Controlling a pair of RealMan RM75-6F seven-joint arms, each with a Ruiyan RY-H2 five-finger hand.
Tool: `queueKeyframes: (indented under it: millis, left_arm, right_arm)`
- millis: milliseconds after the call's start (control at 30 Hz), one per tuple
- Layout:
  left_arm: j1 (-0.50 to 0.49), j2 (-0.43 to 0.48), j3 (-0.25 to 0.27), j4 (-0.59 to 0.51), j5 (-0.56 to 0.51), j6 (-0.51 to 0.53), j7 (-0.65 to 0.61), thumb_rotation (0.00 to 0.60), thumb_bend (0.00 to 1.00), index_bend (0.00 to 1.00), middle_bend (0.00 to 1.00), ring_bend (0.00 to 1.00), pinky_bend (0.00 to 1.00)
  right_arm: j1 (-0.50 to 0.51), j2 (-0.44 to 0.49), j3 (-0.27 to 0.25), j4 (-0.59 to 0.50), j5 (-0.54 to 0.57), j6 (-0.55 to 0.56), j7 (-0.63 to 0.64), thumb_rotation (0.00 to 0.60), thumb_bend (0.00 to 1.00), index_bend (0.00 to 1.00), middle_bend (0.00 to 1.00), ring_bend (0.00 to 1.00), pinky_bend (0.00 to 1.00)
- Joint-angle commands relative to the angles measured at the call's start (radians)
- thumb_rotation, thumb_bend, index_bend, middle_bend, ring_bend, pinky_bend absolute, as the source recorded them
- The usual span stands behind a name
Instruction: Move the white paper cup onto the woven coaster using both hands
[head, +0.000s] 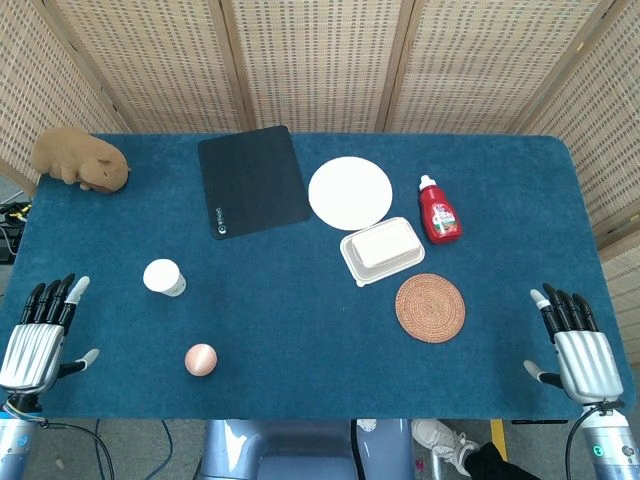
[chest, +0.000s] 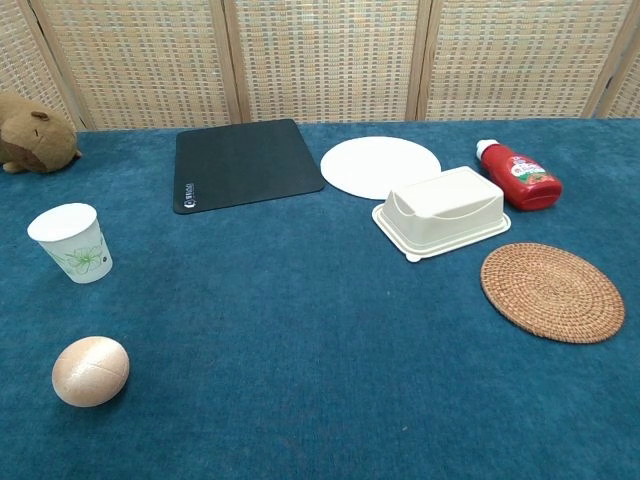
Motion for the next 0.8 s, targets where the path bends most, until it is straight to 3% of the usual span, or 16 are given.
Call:
queueKeyframes:
  millis: [33,800]
  left_arm:
    - [0.001,0.0,-0.002,-0.001,0.002,0.0,0.002,0.6,0.06,0.0,0.0,0.0,0.0]
    - [-0.017,0.019,-0.039,-0.014,-0.001,-0.047,-0.015,0.6,0.09,0.0,0.0,0.0,0.0]
  right_arm:
    - [0.0,0.0,0.0,0.001,-0.001,0.001,0.002,0.6,0.01,0.0,0.0,0.0,0.0]
    - [-0.004,0.005,0.001,0.0,0.006,0.004,0.014,0.6,0.01,0.0,0.0,0.0,0.0]
